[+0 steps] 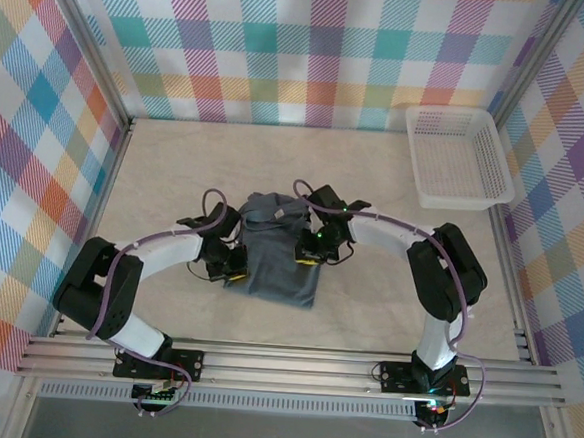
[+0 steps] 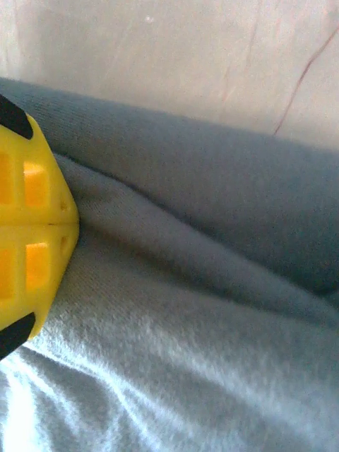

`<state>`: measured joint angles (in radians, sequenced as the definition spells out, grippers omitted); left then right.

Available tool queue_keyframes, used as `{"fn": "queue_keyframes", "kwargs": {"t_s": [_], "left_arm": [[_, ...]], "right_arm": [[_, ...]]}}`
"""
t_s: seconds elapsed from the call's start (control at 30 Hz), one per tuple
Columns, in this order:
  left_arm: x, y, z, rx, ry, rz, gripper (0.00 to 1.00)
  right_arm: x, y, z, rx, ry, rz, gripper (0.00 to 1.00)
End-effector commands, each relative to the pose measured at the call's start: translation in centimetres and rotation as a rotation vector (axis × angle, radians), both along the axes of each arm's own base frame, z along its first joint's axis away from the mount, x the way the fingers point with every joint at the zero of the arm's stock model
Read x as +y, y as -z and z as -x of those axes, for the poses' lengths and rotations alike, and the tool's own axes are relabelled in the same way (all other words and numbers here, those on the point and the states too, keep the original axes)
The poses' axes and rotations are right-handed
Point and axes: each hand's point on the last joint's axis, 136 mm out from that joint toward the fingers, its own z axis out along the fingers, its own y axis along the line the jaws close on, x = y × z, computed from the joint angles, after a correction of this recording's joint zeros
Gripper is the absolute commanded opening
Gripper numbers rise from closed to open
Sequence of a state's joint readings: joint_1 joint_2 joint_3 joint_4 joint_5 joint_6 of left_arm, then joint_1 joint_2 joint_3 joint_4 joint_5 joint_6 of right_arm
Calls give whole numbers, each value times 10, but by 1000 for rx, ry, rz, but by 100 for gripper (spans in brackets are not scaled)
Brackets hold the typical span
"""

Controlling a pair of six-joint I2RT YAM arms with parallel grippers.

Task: Fold the inside-out t-shirt

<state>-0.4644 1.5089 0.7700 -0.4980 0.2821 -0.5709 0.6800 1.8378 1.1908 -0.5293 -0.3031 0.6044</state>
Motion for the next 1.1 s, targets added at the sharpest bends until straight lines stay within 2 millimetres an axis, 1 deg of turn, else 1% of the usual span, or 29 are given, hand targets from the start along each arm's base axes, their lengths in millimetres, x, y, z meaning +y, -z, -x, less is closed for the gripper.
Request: {"fn": "queue_keyframes", "kwargs": {"t_s": [0.0,0.07,0.13,0.17,0.23,0.27,0.3,0.37,0.43,0.47,0.53,0.6,0.63,0.67,0.73,0.77,0.8,0.9,1.0,1.07], "left_arm": [[-13,4,43,110,118,22,0],[-21,8,70,165,164,57,0],[-28,13,90,193,180,80,0],[-29,15,95,194,179,77,0],[-26,16,93,171,160,59,0],[-24,11,86,137,155,38,0],[-22,4,78,100,156,18,2],[-23,-22,57,-9,146,10,12],[-21,-54,33,-125,101,19,24],[-16,-71,20,-179,63,19,28],[0,-92,1,-250,-9,12,34],[15,-103,-16,-302,-51,-23,37],[24,-104,-22,-310,-67,-55,41],[30,-101,-27,-301,-76,-80,44],[33,-96,-34,-278,-79,-88,55],[33,-93,-38,-276,-84,-88,56],[33,-90,-41,-274,-89,-92,57],[28,-78,-50,-267,-116,-63,57],[19,-63,-54,-218,-123,-28,54],[18,-55,-56,-202,-129,-32,51]], "right_arm": [[-19,8,0,13,52,71,17],[-23,13,-1,5,22,98,17],[-24,18,-2,0,-7,116,18],[-25,19,-2,3,-17,121,17],[-23,20,1,17,-24,105,17],[-22,20,4,26,-26,98,17],[-22,19,5,31,-26,93,17],[-21,10,8,24,-33,73,17],[-20,-5,7,-3,-32,49,19],[-20,-14,6,-23,-28,37,20],[-20,-30,2,-66,-10,18,22],[-20,-41,-3,-100,8,7,25],[-19,-45,-5,-114,12,3,30],[-19,-47,-7,-123,18,1,37],[-20,-49,-9,-127,29,5,48],[-19,-48,-10,-128,32,5,50],[-19,-48,-10,-124,34,5,52],[-16,-48,-9,-113,31,-6,54],[-18,-47,-9,-111,32,3,54],[-19,-47,-8,-112,32,6,54]]}}
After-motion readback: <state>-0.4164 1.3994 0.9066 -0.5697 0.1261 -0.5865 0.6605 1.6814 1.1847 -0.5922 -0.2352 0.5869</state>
